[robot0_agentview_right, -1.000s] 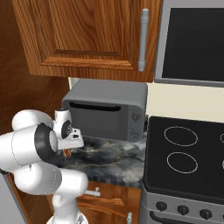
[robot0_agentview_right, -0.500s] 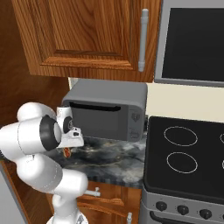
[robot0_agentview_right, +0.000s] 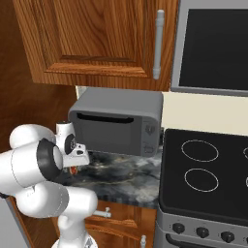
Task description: Store the hot dog in the freezer for long-term storage. Close the freezer door after placing the cooked food.
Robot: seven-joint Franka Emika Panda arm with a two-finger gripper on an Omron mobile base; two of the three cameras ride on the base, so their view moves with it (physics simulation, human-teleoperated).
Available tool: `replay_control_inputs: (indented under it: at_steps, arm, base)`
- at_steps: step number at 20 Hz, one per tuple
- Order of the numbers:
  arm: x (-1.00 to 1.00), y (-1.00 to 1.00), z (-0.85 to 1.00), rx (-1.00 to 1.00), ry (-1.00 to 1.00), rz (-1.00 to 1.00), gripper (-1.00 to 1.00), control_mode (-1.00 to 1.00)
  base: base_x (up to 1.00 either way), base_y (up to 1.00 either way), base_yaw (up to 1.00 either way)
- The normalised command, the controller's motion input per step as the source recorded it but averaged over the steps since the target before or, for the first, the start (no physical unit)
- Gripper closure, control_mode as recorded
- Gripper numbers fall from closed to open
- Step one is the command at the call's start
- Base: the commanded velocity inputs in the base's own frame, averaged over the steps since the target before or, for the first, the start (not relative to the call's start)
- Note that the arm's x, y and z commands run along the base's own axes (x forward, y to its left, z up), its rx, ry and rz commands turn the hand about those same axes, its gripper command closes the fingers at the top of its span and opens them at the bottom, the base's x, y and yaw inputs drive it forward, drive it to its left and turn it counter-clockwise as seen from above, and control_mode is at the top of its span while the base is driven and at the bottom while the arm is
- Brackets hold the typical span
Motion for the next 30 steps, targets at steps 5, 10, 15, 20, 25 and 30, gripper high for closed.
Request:
replay_control_inputs:
  at_steps: [5,10,15,20,25,30]
  arm:
    - [-0.11,0.04,-0.21,0.0,-0.02,0.0,1.0,-1.0]
    - [0.0,-0.04,-0.05,0.0,0.0,0.0,1.0,-1.0]
    - [-0.37,-0.02,0.36,0.06,-0.02,-0.03,1.0,-1.0]
    - [-0.69,-0.04,0.89,0.14,0.07,-0.04,1.0,-1.0]
    - [-0.9,-0.11,0.91,0.05,0.04,-0.08,1.0,-1.0]
    - [-0.58,-0.21,0.63,-0.03,0.0,-0.16,1.0,-1.0]
  base:
    - [0.0,0.0,0.0]
    - [0.0,0.0,0.0]
    - [0.0,0.0,0.0]
    - [0.0,0.0,0.0]
    - [0.0,0.0,0.0]
    - [0.0,0.0,0.0]
